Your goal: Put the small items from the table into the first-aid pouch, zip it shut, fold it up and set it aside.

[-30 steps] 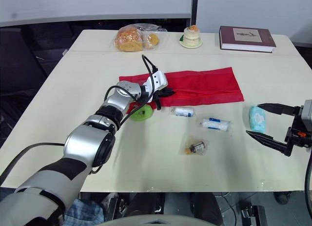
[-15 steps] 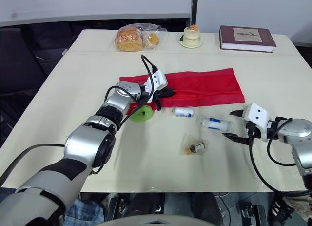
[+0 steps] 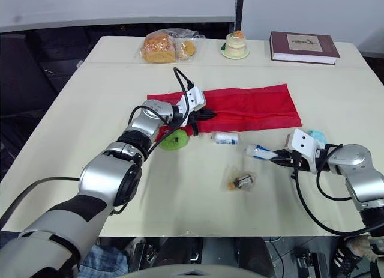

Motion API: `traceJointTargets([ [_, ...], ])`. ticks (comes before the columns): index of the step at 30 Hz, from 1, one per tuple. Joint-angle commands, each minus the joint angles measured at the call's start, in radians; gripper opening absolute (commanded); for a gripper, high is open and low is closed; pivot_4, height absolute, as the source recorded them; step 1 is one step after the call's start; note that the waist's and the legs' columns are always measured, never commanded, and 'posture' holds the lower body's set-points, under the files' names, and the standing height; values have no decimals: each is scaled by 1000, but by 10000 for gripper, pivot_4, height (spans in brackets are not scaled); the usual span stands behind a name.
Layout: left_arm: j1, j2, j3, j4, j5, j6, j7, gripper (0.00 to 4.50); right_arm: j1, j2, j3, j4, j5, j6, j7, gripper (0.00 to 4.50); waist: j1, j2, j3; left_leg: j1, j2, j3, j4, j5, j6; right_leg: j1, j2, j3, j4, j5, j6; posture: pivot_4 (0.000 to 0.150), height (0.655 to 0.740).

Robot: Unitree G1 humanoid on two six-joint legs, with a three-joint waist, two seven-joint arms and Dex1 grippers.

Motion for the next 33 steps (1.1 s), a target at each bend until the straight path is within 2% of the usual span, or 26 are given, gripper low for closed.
traceJointTargets([
  [1,-28,-13,22,-36,-32,-27,-23,0,-88,32,-20,-139,45,209,-101,585,-4,0,0,0,0,0,0,0,0,0,0,0,0,0,0,1500,7400],
  [6,-34,-32,21,-39,-41,-35,-37,0,-240,114,54,-163,19,465,-232,585,-3,0,0,0,0,-1,0,0,0,0,0,0,1,0,0,1500,7400],
  [11,-35,-52,19,-43,-41,-36,-37,0,-323,147,171,-100,-65,519,-289,585,2,0,0,-2,0,-1,0,0,0,-1,-1,-1,0,0,0,1500,7400],
  [15,-33,-68,19,-49,-44,-35,-34,0,-369,233,189,-61,-74,584,-353,585,-1,0,0,-2,-1,0,0,0,0,-2,-1,-1,-1,0,0,1500,7400],
  [23,-9,-98,12,-70,-47,-37,-34,0,-453,446,163,-6,-73,727,-503,585,-7,0,0,-2,-1,-1,0,0,0,-2,-1,-1,2,0,0,1500,7400],
  [25,4,-108,9,-76,-46,-36,-35,0,-493,560,89,34,-51,778,-587,585,-9,1,0,-2,-1,-1,0,0,0,-3,-1,0,2,0,0,1500,7400],
  [28,12,-114,8,-83,-47,-32,-38,0,-535,663,6,88,-40,789,-663,585,-9,1,0,-2,0,0,0,1,-1,-4,-1,0,3,0,0,1500,7400],
  [32,14,-116,7,-87,-50,-27,-38,0,-561,721,-41,123,-29,774,-700,585,-7,1,0,-2,-1,0,0,1,-1,-4,-1,0,3,0,0,1500,7400],
  [33,14,-116,7,-86,-50,-27,-38,0,-561,723,-39,122,-27,766,-696,8584,-7,1,0,-2,-1,0,0,1,-1,-4,-1,0,3,0,0,1500,7400],
])
